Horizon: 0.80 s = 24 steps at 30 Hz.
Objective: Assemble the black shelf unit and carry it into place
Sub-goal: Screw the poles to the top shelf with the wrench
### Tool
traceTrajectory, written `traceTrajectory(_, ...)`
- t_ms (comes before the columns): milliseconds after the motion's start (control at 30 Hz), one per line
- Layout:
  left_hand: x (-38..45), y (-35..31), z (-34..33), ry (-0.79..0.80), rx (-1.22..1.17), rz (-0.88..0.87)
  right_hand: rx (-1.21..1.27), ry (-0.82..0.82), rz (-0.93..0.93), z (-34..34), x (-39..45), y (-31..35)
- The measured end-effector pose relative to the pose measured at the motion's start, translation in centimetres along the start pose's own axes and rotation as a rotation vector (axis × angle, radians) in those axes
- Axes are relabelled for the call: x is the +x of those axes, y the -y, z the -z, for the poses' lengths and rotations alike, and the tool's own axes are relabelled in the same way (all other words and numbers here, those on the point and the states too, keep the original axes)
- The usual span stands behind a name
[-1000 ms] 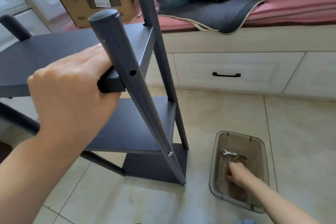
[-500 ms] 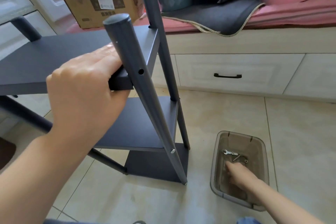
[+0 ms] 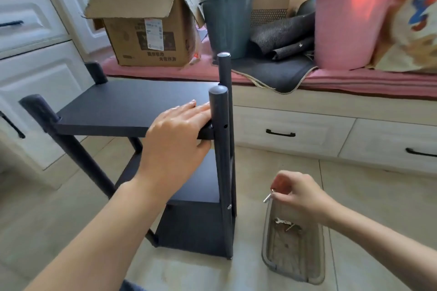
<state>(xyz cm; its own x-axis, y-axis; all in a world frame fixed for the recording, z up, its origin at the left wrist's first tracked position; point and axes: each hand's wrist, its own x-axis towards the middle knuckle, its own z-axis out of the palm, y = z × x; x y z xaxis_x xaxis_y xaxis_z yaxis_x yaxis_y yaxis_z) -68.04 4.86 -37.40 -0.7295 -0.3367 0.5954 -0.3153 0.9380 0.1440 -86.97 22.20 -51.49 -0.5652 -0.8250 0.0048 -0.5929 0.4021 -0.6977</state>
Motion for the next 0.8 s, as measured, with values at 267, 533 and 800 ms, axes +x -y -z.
traceTrajectory(267, -1.8, -0.7, 2.2, 0.017, -0.233, 0.124, 0.463, -0.230, 0.186, 6.6, -3.6, 14.3)
traceTrajectory(533, -2.7, -2.1, 3.6, -0.175, -0.762, 0.651, 0.574, -0.354, 0.179, 5.3, -4.6, 17.4)
traceTrajectory(800, -1.9, -0.6, 1.9, 0.448, -0.961, 0.942, 0.632, -0.328, 0.197, 4.0, -4.1, 16.7)
